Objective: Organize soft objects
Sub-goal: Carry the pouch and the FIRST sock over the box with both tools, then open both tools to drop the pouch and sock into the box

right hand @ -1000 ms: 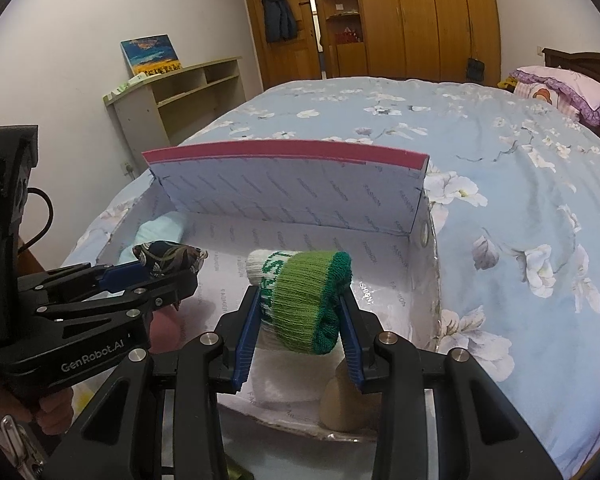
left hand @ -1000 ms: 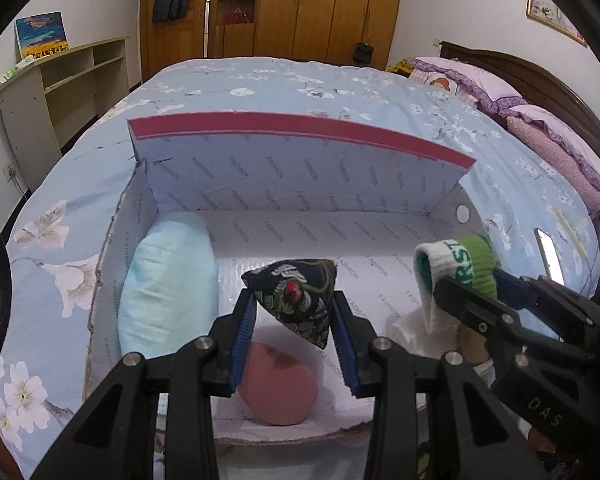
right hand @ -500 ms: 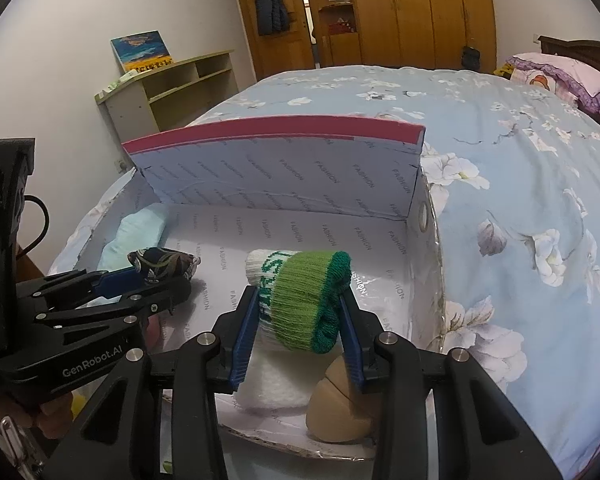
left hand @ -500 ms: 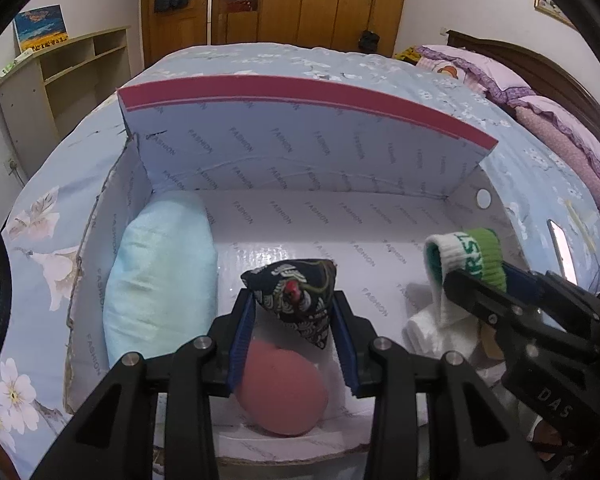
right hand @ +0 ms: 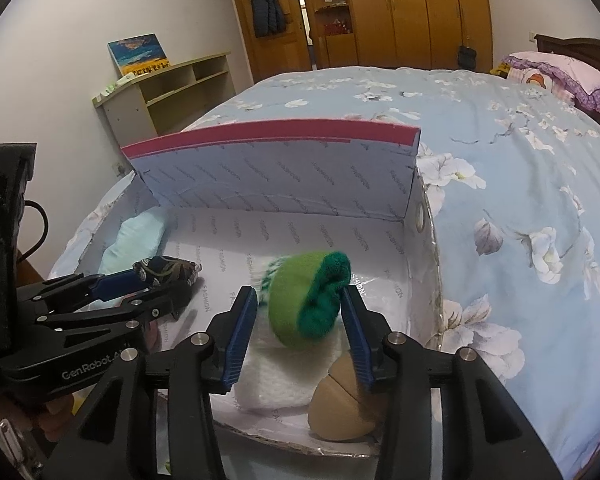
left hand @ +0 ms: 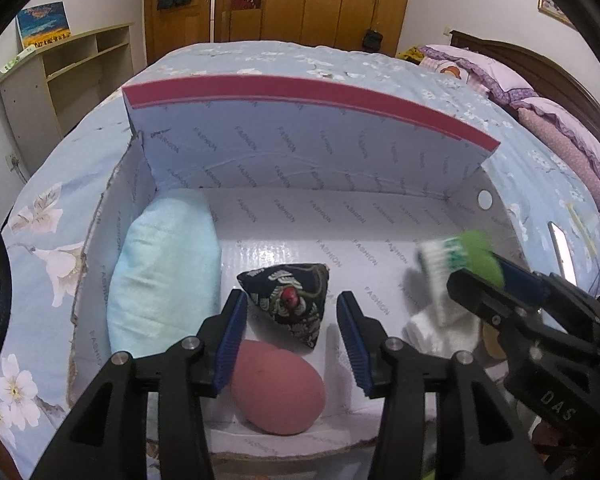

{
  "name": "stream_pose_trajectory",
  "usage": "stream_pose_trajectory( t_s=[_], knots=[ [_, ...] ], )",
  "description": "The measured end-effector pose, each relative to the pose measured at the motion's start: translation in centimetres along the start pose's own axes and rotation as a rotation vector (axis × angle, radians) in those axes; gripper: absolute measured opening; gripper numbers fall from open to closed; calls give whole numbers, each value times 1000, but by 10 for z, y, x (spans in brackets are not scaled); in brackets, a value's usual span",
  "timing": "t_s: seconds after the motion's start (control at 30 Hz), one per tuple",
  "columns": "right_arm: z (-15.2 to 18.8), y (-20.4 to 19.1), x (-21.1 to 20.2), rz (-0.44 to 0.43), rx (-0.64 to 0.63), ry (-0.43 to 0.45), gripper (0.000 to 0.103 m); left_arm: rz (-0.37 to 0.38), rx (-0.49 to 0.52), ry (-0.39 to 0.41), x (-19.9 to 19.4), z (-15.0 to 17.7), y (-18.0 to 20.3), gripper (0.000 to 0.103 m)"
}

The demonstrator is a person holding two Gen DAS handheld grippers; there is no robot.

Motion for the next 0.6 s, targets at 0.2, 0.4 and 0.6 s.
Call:
stream_pose_trajectory(
  t_s=[0.2,0.4,0.6],
  knots=[
    [0,2,-9,16,6,15,49,-2,10,24,-14,-2,5,49],
    [-1,3,-24,18,7,36,49,-1,13,36,-26,-1,9,49],
    [-1,2,-39,13,8,49,49,9,15,54,-41,0,15,49]
  ],
)
Point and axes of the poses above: each gripper's, at about its wrist camera, not at the fingertips, and x roughly the way its jaws point, y to its right, z to its underside, the point moved 2 cm from there along x, roughly the way its jaws point, and after that the axes turned 15 degrees about z, right-handed, at the moved point
